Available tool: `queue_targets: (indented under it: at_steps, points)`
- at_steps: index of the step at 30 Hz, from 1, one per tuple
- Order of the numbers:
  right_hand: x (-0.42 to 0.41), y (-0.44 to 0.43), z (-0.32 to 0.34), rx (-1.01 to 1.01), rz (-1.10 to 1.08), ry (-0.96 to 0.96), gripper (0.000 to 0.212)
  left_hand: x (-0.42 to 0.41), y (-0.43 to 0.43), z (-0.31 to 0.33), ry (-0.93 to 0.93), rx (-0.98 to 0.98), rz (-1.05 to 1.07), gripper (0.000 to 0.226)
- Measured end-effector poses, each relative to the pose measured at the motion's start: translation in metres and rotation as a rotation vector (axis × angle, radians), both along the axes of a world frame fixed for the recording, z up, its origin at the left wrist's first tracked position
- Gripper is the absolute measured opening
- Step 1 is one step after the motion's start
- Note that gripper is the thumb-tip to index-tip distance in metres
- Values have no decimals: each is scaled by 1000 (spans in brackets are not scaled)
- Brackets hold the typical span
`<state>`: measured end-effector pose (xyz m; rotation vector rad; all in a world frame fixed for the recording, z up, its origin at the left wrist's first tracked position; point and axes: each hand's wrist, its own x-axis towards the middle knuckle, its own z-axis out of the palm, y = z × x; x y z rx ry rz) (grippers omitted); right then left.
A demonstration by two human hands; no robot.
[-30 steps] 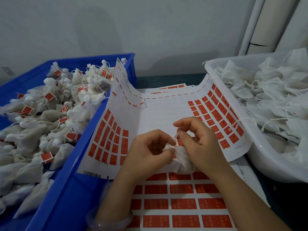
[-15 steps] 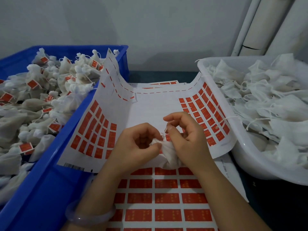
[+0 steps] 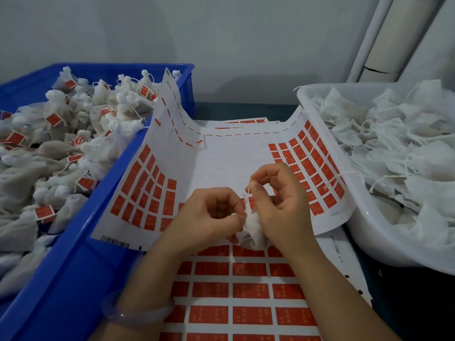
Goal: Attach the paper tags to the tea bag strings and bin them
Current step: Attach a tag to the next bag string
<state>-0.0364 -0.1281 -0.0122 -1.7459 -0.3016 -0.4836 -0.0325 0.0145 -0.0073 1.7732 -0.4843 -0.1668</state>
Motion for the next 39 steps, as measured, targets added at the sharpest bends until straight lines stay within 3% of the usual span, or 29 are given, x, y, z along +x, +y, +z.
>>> queue_targets:
  at_steps: [5,9,15,23,31,39]
  points:
    - [2,2,-1,-5,-14,38,33,0,2,-1,-31,23,-6,6]
    - [2,-3,1,71,21,89,27,-2,1,-1,-113,48,6,18]
    - [1,-1,2,149,-19,140,22,1,-2,-3,-159,50,177,6]
    - [1,1,6,543,173,347,19,4,-4,-6,-112,57,209,9]
    - [8,-3,10,1015,210,496,22,2,-7,-8,-98,120,145,15]
    - [8,-2,6,1017,243,527,19,1,-6,-6,-126,85,137,11]
